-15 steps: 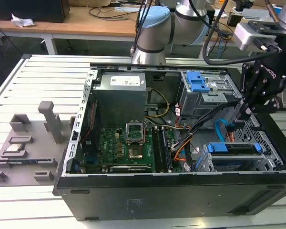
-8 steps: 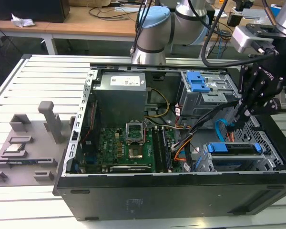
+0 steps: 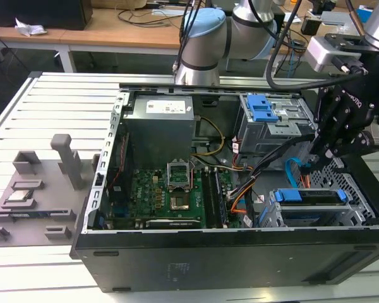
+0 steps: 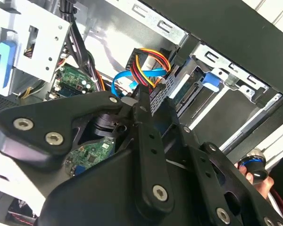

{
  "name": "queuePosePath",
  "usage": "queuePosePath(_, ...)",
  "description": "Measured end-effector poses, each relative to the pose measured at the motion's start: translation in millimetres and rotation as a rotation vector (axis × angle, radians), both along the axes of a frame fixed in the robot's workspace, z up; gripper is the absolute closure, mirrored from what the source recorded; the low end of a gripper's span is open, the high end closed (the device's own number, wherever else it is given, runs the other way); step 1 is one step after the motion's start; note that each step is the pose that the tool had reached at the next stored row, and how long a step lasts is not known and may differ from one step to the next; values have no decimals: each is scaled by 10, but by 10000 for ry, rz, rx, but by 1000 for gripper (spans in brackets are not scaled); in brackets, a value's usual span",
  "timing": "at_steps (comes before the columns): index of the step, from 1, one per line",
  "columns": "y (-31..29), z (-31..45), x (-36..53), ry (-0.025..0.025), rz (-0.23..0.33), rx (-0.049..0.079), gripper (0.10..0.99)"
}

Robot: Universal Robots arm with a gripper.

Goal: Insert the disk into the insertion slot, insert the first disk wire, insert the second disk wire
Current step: 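Insert the first disk wire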

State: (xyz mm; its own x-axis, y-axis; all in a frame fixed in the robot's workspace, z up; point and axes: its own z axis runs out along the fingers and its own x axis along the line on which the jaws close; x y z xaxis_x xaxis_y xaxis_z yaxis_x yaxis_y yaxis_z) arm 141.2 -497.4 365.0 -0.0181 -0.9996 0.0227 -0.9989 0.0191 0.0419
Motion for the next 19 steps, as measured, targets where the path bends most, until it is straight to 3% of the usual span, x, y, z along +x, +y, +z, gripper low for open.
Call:
queuePosePath(5,1,-55,1,1,0,-284,784)
queuePosePath(11,3,-101,2,3,1,-320,784)
queuePosePath(17,3,-116,2,3,0,-449,784)
queuePosePath(18,3,-116,2,3,1,-459,796)
queuePosePath(19,3,-116,2,3,1,-470,867)
